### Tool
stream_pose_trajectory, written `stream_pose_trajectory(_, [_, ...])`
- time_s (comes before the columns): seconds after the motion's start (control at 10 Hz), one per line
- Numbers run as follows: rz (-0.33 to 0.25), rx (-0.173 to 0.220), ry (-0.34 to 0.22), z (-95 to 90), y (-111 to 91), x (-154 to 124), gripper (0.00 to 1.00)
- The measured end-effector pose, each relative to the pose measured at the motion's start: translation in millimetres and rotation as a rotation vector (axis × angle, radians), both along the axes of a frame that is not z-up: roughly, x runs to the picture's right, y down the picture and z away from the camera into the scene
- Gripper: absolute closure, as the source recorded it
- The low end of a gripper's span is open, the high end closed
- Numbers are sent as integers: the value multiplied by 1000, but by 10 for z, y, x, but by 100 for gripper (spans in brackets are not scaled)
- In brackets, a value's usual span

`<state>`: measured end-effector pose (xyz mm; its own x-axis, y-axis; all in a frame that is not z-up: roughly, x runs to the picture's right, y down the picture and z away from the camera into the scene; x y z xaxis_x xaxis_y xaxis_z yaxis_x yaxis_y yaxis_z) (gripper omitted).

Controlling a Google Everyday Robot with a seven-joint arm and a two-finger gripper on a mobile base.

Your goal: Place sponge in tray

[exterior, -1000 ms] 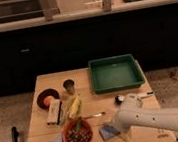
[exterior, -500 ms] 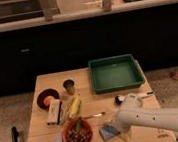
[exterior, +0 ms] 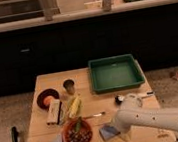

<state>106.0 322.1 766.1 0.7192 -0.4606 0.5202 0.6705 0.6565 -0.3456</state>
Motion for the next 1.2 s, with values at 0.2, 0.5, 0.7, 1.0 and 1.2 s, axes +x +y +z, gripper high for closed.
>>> stream_pose_trajectory(0.2, [0,-9,5,12,-20,-7,61])
stream_pose_trajectory(0.5, [-1,-10,4,-26,-44,3,92])
stream_pose_trajectory(0.7, [-3,-8,4,-33,-57,5,100])
stream_pose_trajectory(1.0, [80,-62,-73,30,-167,136,100])
stream_pose_trajectory(1.2, [139,-91,-121,37,-262,267,100])
